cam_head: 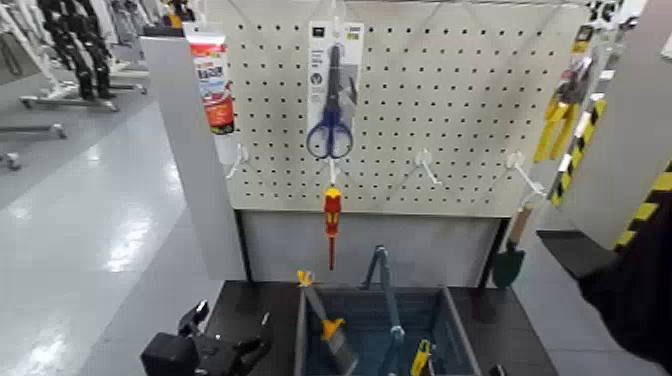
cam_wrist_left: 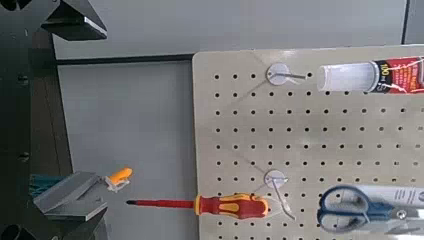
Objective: Put the yellow paint brush into the crate.
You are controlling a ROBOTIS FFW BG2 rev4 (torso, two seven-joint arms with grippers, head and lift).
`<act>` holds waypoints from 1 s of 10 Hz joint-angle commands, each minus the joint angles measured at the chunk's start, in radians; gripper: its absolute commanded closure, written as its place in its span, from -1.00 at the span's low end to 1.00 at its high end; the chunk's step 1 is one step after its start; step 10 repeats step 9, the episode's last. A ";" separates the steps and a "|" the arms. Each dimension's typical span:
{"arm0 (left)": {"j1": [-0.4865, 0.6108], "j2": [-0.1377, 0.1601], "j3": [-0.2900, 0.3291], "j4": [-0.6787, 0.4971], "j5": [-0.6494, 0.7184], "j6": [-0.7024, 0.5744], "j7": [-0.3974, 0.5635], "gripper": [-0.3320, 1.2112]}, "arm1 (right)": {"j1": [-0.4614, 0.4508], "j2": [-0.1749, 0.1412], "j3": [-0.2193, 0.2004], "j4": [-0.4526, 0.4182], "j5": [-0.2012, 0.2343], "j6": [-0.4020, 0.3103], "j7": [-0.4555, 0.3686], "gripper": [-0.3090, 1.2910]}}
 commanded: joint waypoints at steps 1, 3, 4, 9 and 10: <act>0.061 -0.001 0.005 -0.044 -0.041 -0.015 0.034 -0.43 | 0.000 0.002 -0.002 0.000 0.003 -0.004 0.000 -0.46; 0.114 0.002 0.016 -0.079 -0.093 -0.073 0.088 -0.43 | 0.002 0.002 -0.005 -0.002 0.010 -0.002 -0.001 -0.46; 0.118 0.000 0.012 -0.082 -0.116 -0.090 0.110 -0.43 | 0.002 0.002 -0.006 -0.003 0.014 0.001 -0.001 -0.46; 0.107 0.003 0.005 -0.074 -0.116 -0.096 0.107 -0.43 | 0.000 -0.006 -0.008 -0.016 0.019 0.048 -0.001 -0.46; 0.107 0.003 0.005 -0.074 -0.116 -0.096 0.107 -0.43 | 0.000 -0.006 -0.008 -0.016 0.019 0.048 -0.001 -0.46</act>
